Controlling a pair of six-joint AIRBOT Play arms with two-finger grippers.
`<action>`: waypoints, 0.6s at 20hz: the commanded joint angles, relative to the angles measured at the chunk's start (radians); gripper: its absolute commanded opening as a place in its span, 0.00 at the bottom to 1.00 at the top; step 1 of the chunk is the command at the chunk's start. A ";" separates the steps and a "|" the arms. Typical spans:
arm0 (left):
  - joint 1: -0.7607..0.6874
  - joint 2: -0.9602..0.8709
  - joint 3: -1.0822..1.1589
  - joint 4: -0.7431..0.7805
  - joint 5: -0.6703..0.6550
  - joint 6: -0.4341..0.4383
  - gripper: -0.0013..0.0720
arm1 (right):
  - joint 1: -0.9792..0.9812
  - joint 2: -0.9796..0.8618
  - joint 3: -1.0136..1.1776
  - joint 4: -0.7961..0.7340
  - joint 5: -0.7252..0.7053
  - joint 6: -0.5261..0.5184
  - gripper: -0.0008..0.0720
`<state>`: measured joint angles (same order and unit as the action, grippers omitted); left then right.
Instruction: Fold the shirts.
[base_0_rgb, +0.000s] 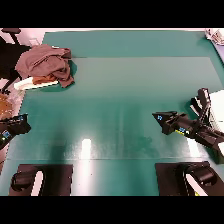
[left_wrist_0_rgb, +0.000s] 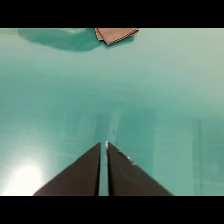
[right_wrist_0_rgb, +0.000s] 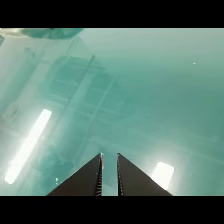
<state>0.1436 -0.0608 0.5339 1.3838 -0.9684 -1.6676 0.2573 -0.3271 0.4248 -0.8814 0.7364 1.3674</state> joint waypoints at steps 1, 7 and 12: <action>0.000 0.001 -0.001 0.000 0.000 0.000 0.12 | 0.001 0.001 0.000 0.000 0.000 0.006 0.18; 0.000 0.001 -0.001 0.000 0.000 0.000 0.12 | 0.001 0.001 -0.001 0.000 0.004 0.006 0.18; 0.000 0.001 -0.001 -0.002 0.006 -0.001 0.12 | 0.001 0.001 -0.001 0.000 0.005 0.006 0.18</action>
<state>0.1436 -0.0608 0.5339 1.3838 -0.9680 -1.6676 0.2573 -0.3271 0.4248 -0.8814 0.7406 1.3735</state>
